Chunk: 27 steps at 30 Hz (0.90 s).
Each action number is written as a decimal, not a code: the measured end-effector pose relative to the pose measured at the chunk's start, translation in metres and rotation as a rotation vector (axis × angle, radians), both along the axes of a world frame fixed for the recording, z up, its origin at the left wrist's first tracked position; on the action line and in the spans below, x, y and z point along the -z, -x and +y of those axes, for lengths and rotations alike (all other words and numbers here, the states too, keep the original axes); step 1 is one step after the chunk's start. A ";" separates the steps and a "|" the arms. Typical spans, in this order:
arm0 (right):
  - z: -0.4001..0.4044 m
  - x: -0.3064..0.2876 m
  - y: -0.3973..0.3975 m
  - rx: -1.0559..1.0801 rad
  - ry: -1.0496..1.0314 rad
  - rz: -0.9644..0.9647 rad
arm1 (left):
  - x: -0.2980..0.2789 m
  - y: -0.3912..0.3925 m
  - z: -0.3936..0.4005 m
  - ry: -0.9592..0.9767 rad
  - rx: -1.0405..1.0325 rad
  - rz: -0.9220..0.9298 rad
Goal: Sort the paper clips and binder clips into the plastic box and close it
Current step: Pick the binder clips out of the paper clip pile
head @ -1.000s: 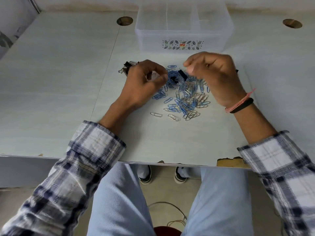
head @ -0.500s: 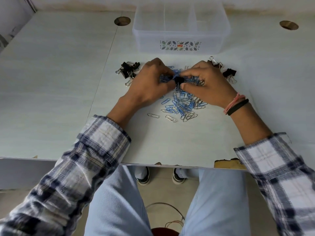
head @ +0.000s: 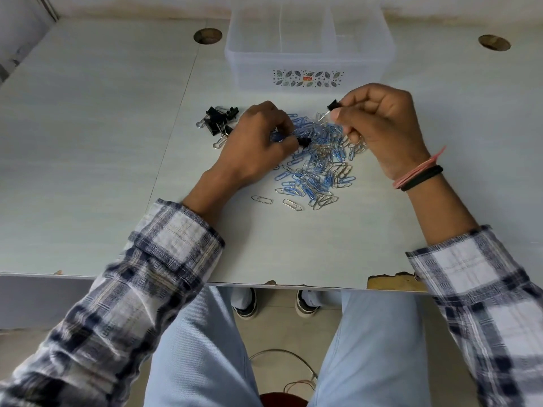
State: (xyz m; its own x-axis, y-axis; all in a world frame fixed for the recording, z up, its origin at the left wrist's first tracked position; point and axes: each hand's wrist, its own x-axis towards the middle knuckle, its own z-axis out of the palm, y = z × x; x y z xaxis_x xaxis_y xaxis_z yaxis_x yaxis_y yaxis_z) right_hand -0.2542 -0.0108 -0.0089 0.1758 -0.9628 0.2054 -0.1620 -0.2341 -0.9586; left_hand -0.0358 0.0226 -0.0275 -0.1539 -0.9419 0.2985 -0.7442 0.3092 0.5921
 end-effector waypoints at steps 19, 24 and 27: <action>-0.003 0.001 -0.003 -0.053 -0.111 -0.213 | 0.002 0.008 0.001 0.066 0.073 -0.077; -0.002 0.004 -0.007 -0.022 -0.137 -0.197 | 0.001 0.009 -0.003 0.002 0.041 -0.087; 0.000 0.004 -0.010 -0.011 -0.143 -0.201 | -0.001 0.013 -0.004 -0.002 0.019 -0.050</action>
State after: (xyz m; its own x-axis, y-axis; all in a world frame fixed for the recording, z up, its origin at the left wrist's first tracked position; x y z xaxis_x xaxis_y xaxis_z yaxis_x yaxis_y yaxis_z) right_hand -0.2446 -0.0113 -0.0125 0.1562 -0.9828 0.0988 0.0373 -0.0940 -0.9949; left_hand -0.0492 0.0182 -0.0262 -0.1860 -0.9392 0.2886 -0.7669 0.3224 0.5549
